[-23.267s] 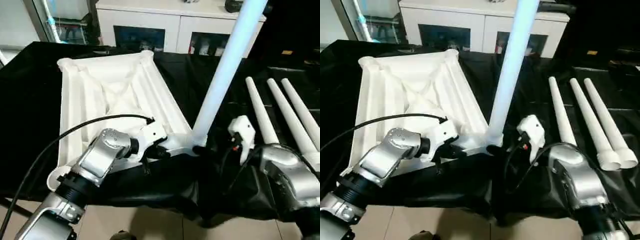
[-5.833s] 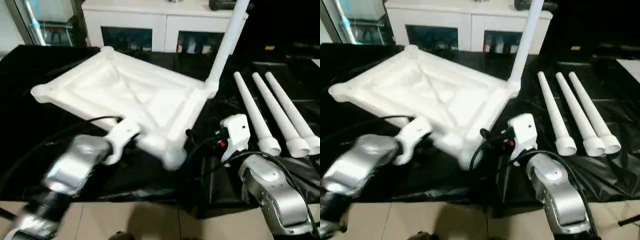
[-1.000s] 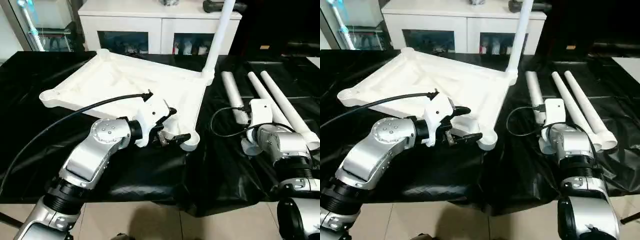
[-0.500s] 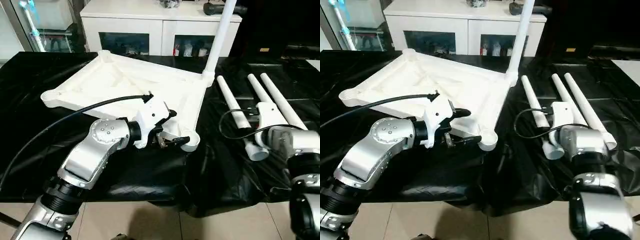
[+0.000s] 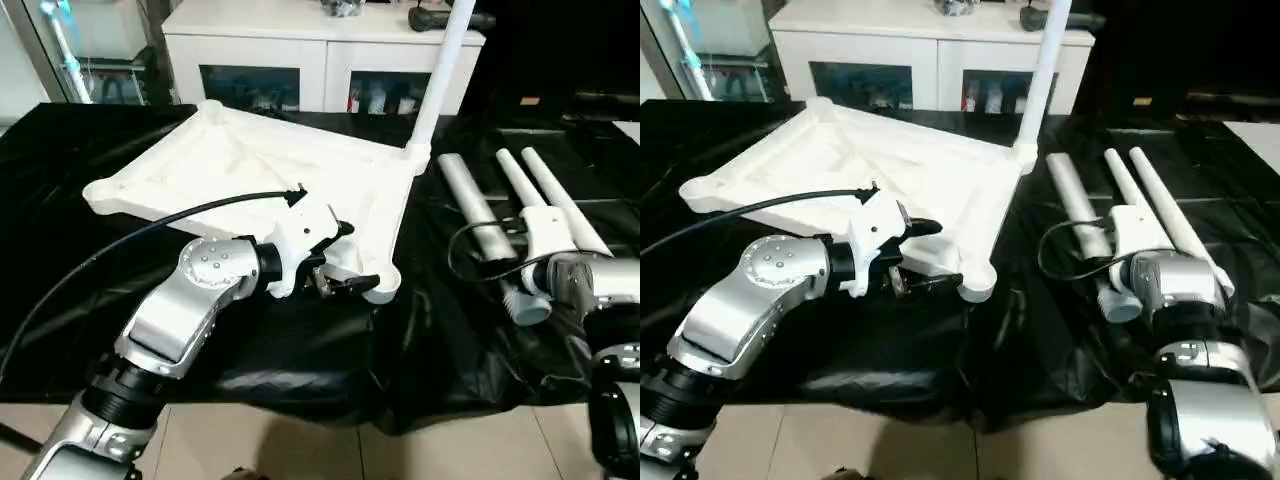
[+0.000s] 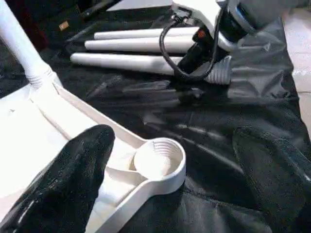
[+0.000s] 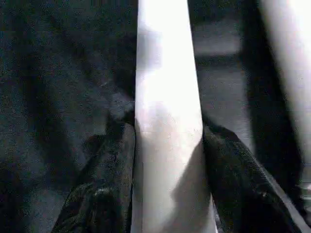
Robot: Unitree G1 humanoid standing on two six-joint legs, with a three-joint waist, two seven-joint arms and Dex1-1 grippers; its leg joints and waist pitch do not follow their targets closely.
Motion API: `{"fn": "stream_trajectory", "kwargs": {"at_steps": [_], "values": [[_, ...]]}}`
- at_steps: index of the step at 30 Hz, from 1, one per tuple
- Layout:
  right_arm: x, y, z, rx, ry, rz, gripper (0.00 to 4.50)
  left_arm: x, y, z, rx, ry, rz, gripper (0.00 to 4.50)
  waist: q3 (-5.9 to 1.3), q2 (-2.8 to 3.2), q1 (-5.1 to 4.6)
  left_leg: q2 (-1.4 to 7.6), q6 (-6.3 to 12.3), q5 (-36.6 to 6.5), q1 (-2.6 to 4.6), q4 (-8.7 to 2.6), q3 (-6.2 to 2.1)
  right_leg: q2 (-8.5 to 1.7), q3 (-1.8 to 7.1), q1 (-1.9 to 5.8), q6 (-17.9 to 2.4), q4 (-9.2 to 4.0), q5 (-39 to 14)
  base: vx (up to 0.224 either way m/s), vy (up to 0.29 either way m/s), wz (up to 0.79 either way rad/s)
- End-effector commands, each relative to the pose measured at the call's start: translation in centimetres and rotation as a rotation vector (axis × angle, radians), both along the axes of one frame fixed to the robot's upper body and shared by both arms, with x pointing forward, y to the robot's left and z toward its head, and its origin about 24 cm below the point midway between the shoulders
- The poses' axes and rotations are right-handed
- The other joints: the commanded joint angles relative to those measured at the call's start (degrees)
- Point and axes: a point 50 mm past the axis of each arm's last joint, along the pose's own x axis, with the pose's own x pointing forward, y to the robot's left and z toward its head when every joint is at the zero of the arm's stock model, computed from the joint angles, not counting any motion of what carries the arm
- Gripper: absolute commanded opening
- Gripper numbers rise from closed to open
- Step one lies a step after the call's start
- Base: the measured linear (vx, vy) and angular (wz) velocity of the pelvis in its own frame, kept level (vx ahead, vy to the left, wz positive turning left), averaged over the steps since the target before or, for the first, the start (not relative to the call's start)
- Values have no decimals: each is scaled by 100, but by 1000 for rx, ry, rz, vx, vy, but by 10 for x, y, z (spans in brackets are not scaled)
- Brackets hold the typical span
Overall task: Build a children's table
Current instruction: Pick table leg
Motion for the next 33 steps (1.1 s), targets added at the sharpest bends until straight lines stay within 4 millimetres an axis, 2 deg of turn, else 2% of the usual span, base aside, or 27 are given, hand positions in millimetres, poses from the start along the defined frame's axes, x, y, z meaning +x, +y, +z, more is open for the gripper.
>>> {"fn": "stream_trajectory", "kwargs": {"at_steps": [1,3,4,6,7,9,11,14,15,17,19,23,25,26,29,31,33], "values": [[3,-5,14,-12,-141,-57,180,1,-1,11,-21,-44,2,450,-368,-35,-10,279,-366,-1882,179,-445,-157,-248,162,124,-987,-433,-1784,0,0,0],[3,-4,22,-15,-245,-80,180,1,0,12,-24,-47,5,450,-389,-41,-13,272,-302,-1686,159,-439,-153,-236,158,152,-985,-397,-1530,0,0,0],[2,-1,24,-6,-271,-75,180,1,0,12,-25,-47,6,450,-407,-7,-10,265,-230,-1500,151,-427,-148,-235,161,166,-1026,-370,-1324,0,0,0],[1,6,29,-3,-339,-48,180,1,0,12,-30,-49,4,450,-413,-30,-30,259,-123,-1285,111,-420,-140,-225,153,197,-1111,-347,-1083,0,0,0],[1,9,31,-5,-358,-37,180,2,-1,12,-31,-49,4,450,-405,-2,-28,265,-70,-1232,113,-414,-132,-228,162,188,-1115,-355,-1030,0,0,0],[0,14,33,-9,-399,-22,180,2,-2,13,-33,-51,2,450,-421,15,-52,270,-39,-1184,118,-411,-136,-219,154,187,-1168,-335,-967,0,0,0],[-1,19,40,-34,-475,-19,180,3,-3,14,-40,-62,3,450,-417,34,-53,277,-39,-1215,125,-416,-135,-225,160,182,-1196,-348,-991,0,0,0],[-4,25,49,-56,-578,-29,180,6,-5,18,-67,-83,19,450,-391,26,-62,283,-132,-1487,136,-442,-133,-219,165,158,-1111,-391,-1313,0,0,0],[-7,30,58,-51,-676,-48,180,10,-6,24,-113,-109,56,450,-398,13,-62,282,-158,-1572,140,-442,-135,-228,170,148,-1043,-396,-1432,0,0,0],[-9,31,62,-53,-717,-59,180,13,-7,27,-145,-114,84,450,-401,18,-65,280,-177,-1609,142,-452,-151,-224,161,148,-974,-400,-1529,0,0,0],[-17,35,74,-54,-851,-106,180,24,-7,39,-263,-124,191,450,-397,0,-72,276,-196,-1670,147,-446,-139,-215,170,125,-922,-405,-1494,0,0,0],[-24,42,84,-67,-957,-116,180,28,-8,46,-362,-73,210,450,-411,-19,-63,265,-90,-1515,121,-440,-145,-218,163,151,-853,-397,-1391,0,0,0],[-28,45,87,-80,-1003,-114,180,26,-11,48,-394,-45,188,450,-415,-24,-63,250,19,-1367,101,-429,-136,-205,160,159,-871,-384,-1248,0,0,0],[-29,47,89,-84,-1018,-110,180,26,-12,48,-406,-34,180,450,-427,-6,-61,256,47,-1289,107,-421,-136,-204,158,152,-897,-370,-1154,0,0,0],[-34,58,98,-134,-1098,-44,180,23,-20,53,-504,43,145,450,-435,-20,-64,253,155,-1117,81,-400,-123,-201,159,162,-956,-352,-919,0,0,0],[-34,65,100,-155,-1114,10,180,23,-24,58,-571,90,138,450,-413,-52,-72,253,232,-1211,72,-394,-122,-206,152,166,-978,-374,-1106,0,0,0],[-35,67,100,-167,-1121,28,180,24,-26,60,-595,110,134,450,-409,-41,-70,253,227,-1281,78,-394,-123,-205,151,162,-964,-384,-1218,0,0,0]]}}
